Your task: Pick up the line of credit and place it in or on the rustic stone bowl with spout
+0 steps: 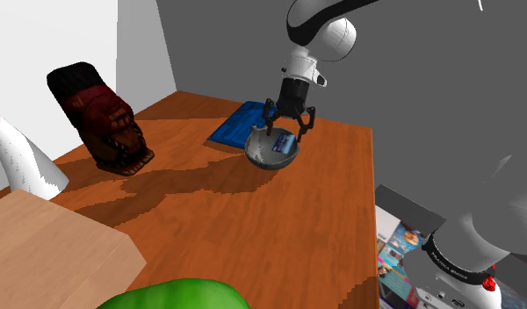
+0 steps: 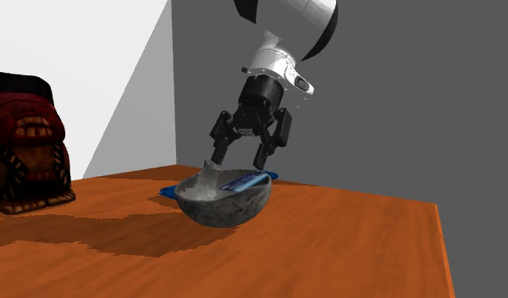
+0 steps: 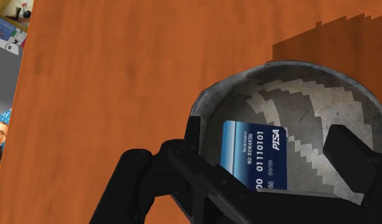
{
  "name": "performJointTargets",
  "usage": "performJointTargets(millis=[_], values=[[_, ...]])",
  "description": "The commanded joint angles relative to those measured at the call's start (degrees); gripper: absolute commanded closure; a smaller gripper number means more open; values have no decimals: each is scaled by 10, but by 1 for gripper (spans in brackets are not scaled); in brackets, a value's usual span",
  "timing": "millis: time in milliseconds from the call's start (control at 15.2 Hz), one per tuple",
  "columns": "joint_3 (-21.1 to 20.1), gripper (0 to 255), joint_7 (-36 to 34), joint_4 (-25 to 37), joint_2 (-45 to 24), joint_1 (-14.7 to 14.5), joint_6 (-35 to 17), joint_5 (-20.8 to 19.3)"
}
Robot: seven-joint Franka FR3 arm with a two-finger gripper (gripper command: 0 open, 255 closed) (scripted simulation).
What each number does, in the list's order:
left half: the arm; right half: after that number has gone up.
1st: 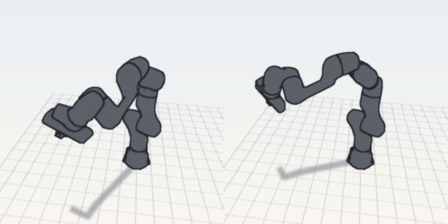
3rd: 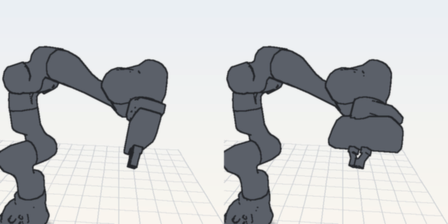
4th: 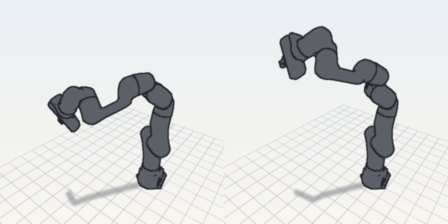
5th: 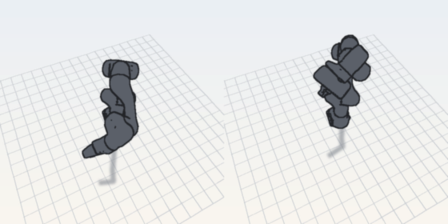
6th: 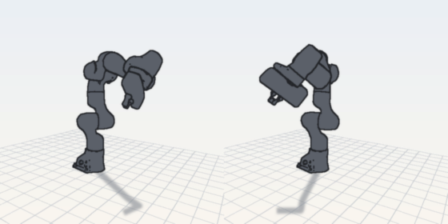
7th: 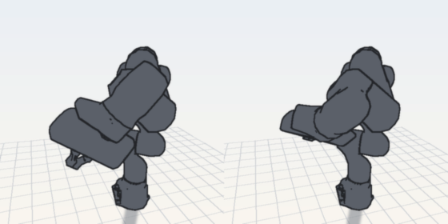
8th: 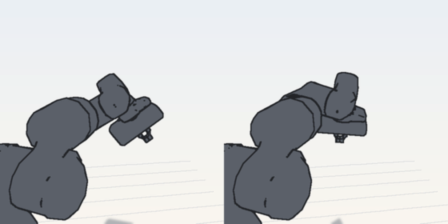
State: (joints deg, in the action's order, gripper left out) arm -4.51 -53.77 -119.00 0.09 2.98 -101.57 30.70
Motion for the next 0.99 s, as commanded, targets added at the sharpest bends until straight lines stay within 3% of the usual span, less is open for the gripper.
performJointTargets(millis=[0, 132, 396, 924], values=[[0, 0, 0, 0, 0, 0, 0, 0], [0, 0, 0, 0, 0, 0, 0, 0], [16, 0, -7, 66, -3, 16, 68, -15], [16, 0, -7, 66, -3, 16, 68, -15]])
